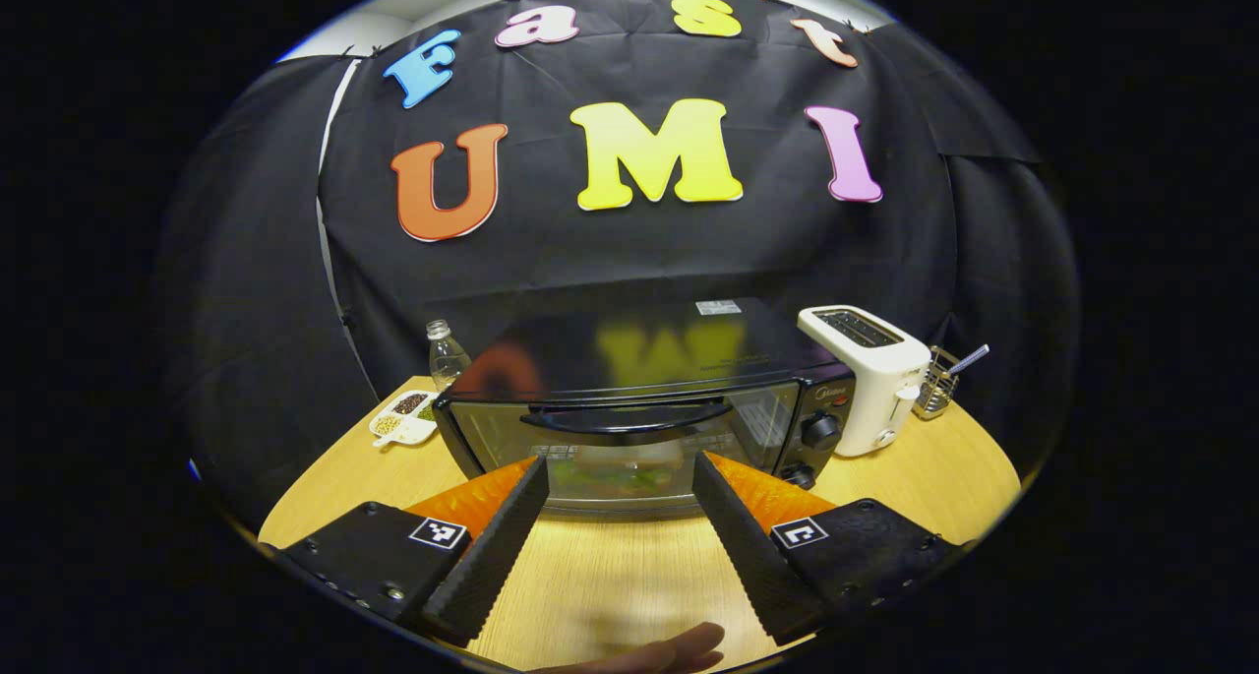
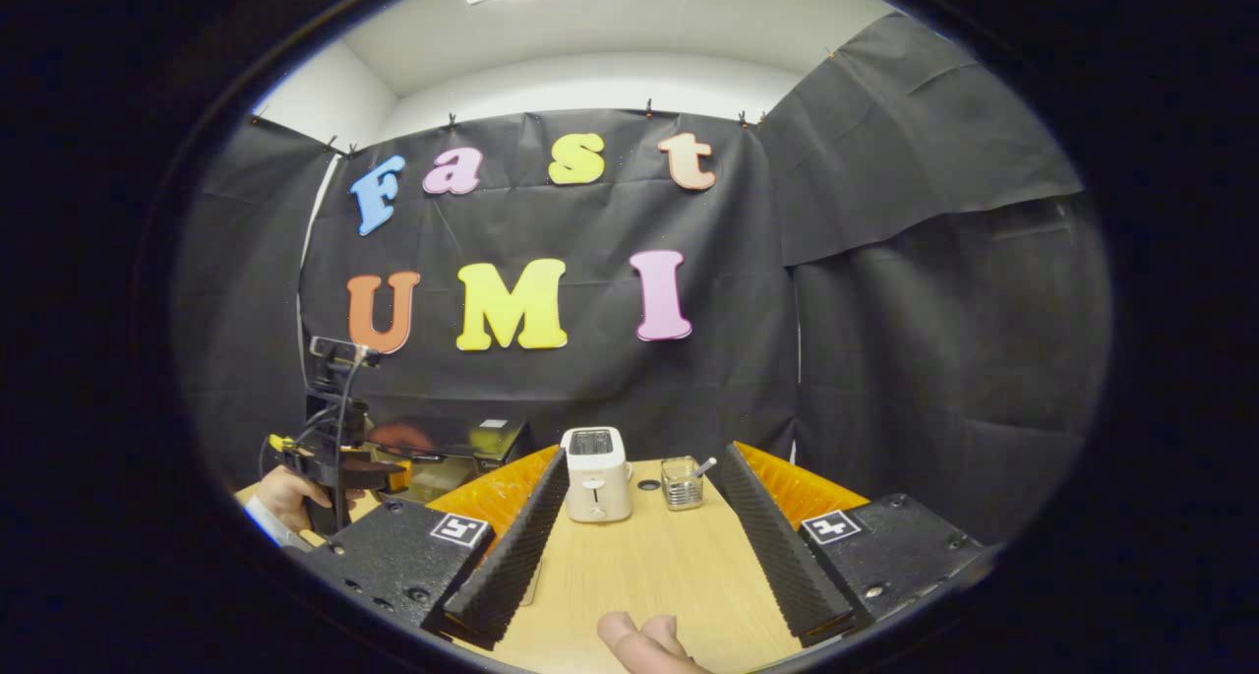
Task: Open the electric oven with the left hand, put the food in, and close the electric oven.
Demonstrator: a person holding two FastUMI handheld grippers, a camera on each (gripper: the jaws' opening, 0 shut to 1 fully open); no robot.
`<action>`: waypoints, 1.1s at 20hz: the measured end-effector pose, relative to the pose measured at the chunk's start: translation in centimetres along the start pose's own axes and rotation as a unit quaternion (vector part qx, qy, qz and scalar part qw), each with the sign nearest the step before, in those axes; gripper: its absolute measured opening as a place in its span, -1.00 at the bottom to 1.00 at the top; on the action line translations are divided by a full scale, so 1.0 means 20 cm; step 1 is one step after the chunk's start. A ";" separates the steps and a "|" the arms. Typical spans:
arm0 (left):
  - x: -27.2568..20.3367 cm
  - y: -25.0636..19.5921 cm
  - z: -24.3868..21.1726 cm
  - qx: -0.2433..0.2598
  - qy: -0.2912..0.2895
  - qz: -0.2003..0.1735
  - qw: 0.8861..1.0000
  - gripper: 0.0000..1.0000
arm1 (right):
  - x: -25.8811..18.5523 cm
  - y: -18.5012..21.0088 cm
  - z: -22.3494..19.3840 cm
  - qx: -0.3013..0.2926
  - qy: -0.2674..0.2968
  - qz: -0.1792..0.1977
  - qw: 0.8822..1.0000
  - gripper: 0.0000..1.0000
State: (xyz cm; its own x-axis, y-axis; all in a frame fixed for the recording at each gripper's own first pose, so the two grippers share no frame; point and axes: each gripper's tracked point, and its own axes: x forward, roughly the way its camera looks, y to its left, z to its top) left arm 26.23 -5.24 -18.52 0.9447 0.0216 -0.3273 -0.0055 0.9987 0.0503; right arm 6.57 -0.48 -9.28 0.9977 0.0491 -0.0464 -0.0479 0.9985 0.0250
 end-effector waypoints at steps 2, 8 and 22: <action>-0.12 0.02 0.05 -0.002 -0.018 -0.002 1.000 0.94 | -0.02 -0.01 0.01 0.006 -0.001 -0.008 1.000 1.00; -0.53 0.08 0.23 -0.010 -0.085 -0.001 0.996 0.93 | -0.13 0.02 0.05 0.011 -0.011 -0.008 1.000 1.00; -1.31 0.15 0.24 -0.034 -0.191 -0.005 0.981 0.92 | -0.28 0.14 0.08 0.000 -0.025 0.012 1.000 1.00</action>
State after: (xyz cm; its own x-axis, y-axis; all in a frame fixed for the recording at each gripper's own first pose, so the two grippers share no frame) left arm 3.02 -3.12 -5.32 0.9987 0.0052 0.0497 -0.0043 0.9998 -0.0181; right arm 1.01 2.03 -7.41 0.9974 0.0722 0.0038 -0.0722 0.9971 0.0250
